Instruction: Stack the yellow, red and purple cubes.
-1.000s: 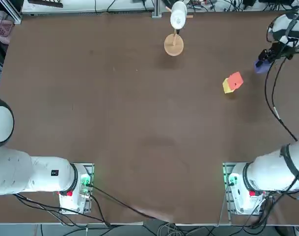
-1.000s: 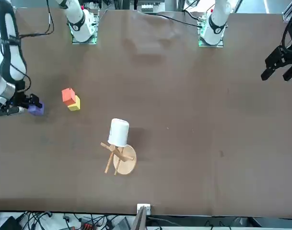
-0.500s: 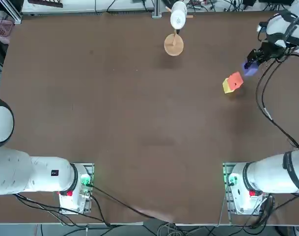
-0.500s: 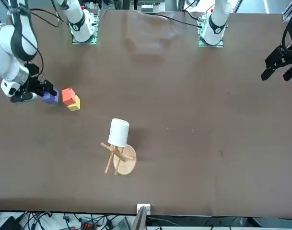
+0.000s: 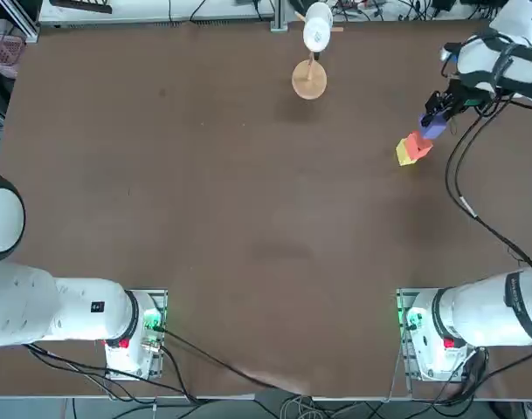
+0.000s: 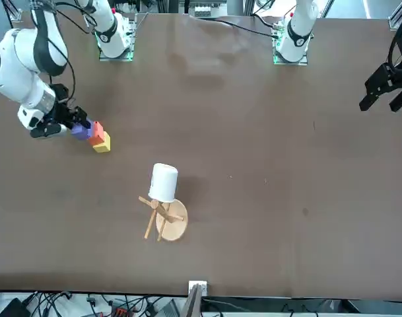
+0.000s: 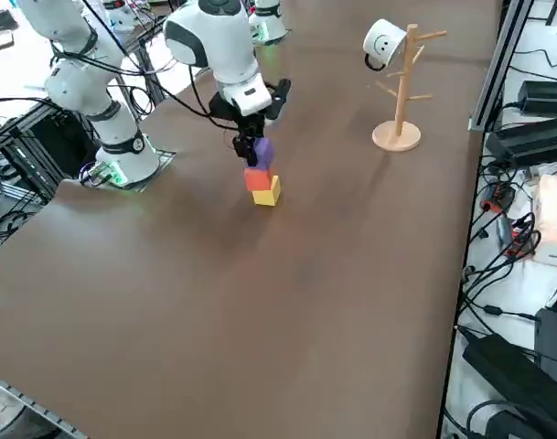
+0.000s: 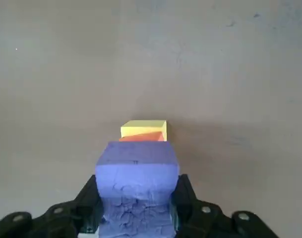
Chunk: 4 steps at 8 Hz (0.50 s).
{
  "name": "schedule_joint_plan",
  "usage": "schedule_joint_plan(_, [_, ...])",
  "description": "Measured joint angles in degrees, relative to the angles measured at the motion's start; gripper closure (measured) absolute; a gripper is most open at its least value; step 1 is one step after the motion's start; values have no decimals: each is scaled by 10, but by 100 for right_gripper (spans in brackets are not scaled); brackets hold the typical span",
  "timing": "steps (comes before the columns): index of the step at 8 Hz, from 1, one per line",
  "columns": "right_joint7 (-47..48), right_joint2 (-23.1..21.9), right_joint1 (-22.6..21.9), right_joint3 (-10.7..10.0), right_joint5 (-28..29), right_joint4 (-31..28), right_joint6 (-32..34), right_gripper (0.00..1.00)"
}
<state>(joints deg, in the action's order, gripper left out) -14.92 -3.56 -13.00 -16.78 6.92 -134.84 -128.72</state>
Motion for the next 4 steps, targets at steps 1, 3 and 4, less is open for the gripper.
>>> schedule_joint_plan(1, [0, 0, 0, 4, -7, -9, -13, 33])
schedule_joint_plan(3, [0, 0, 0, 11, -13, -15, -20, 33])
schedule_joint_plan(4, [0, 0, 0, 14, -13, -16, -20, 33])
